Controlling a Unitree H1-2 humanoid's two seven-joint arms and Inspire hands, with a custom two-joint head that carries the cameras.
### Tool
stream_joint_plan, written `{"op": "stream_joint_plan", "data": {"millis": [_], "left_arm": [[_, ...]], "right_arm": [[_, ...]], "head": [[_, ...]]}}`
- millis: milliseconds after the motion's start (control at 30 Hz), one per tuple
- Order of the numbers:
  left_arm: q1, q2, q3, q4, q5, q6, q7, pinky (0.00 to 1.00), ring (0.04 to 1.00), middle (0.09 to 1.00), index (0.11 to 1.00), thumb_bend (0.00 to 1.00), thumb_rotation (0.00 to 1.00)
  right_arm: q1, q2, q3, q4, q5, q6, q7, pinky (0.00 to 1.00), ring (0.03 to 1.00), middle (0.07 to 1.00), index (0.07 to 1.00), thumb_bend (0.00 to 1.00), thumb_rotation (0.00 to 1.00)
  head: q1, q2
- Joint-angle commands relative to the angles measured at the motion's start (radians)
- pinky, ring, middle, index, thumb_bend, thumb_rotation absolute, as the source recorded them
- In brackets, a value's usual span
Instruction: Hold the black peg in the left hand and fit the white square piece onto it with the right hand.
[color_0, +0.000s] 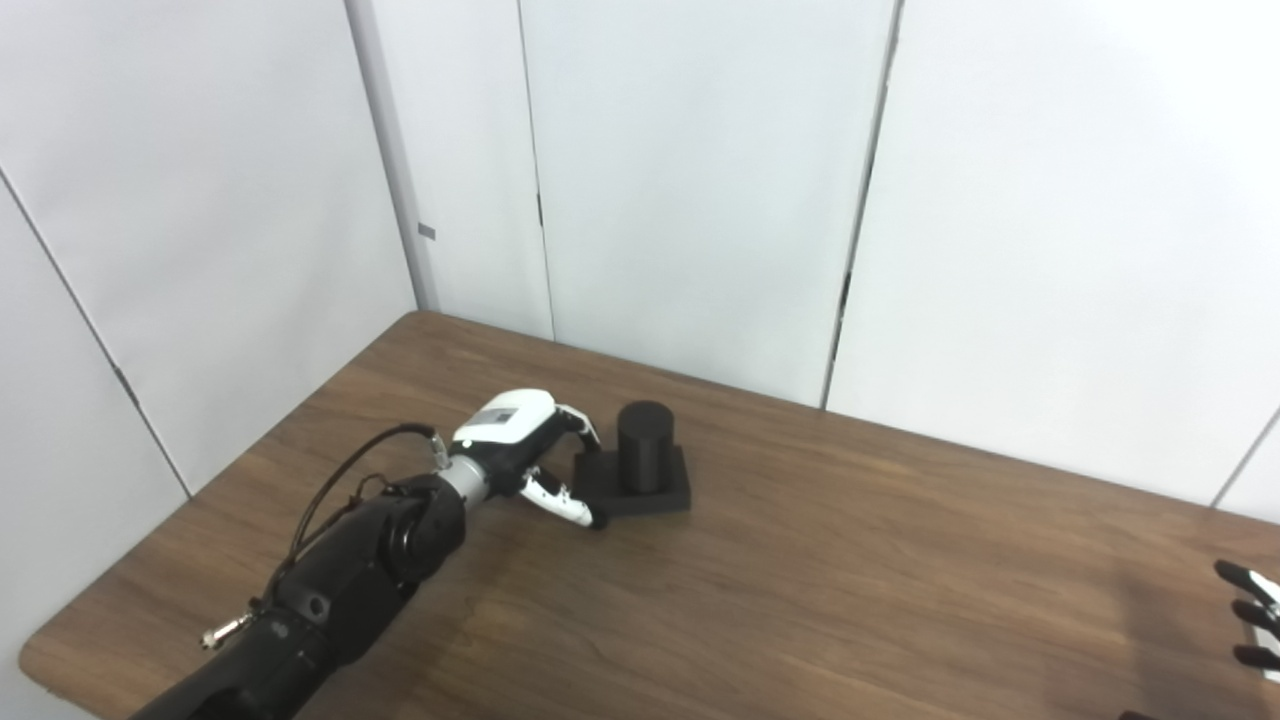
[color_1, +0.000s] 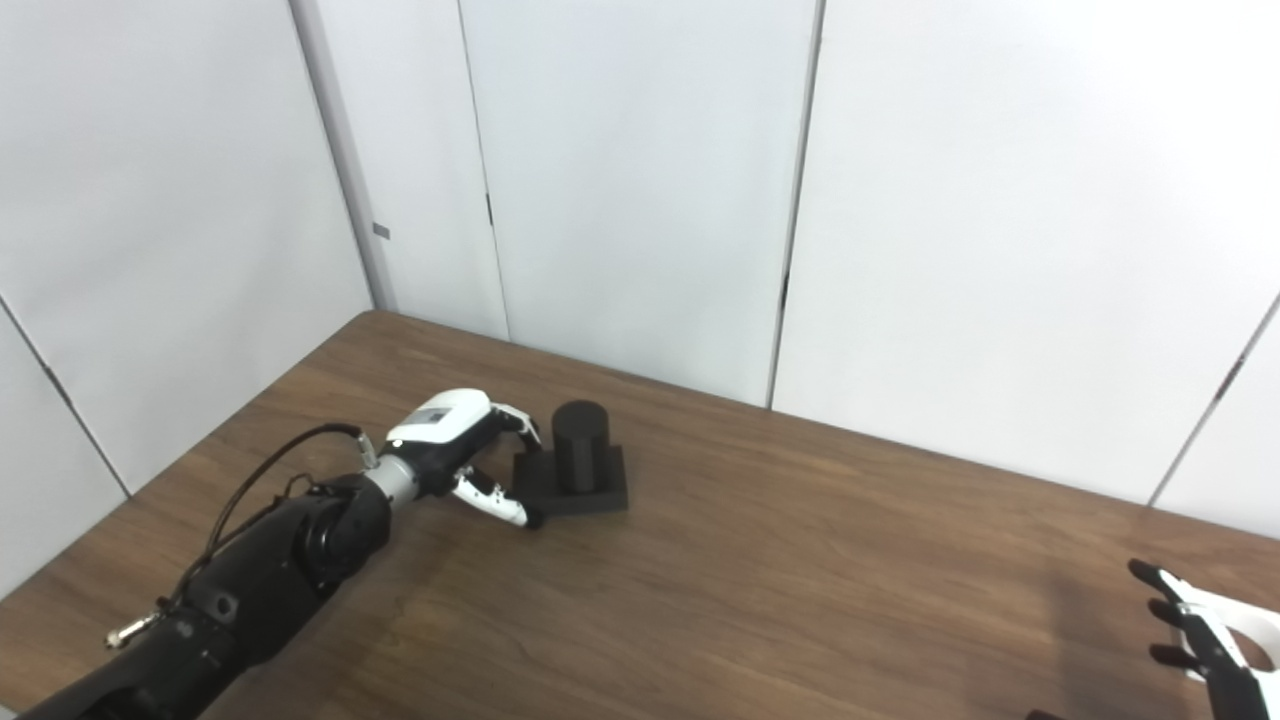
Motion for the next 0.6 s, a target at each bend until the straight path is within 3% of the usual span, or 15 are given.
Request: {"op": "stream_joint_plan", "data": {"millis": [0, 267, 567], "left_arm": [[-0.016, 0.016, -0.032, -0.004, 0.021, -0.061, -0.026, 0.89, 0.898, 0.828, 0.485, 0.52, 0.06], [-0.014, 0.005, -0.095, -0.038, 0.034, -0.16, -0.063, 0.86, 0.901, 0.843, 0.486, 0.52, 0.06], [-0.03, -0.028, -0.205, -0.072, 0.083, -0.224, -0.102, 0.85, 0.893, 0.841, 0.488, 0.52, 0.07]], "right_arm": [[-0.025, -0.006, -0.007, -0.045, -0.004, -0.012, -0.007, 0.72, 0.856, 0.906, 0.856, 0.71, 0.2], [-0.028, 0.004, 0.001, -0.072, -0.017, 0.015, 0.001, 0.75, 0.867, 0.907, 0.856, 0.71, 0.09], [-0.031, 0.025, 0.005, -0.089, -0.036, 0.048, -0.002, 0.76, 0.854, 0.903, 0.853, 0.74, 0.01]], "head": [[-0.007, 0.003], [-0.061, 0.024], [-0.142, 0.047]]}}
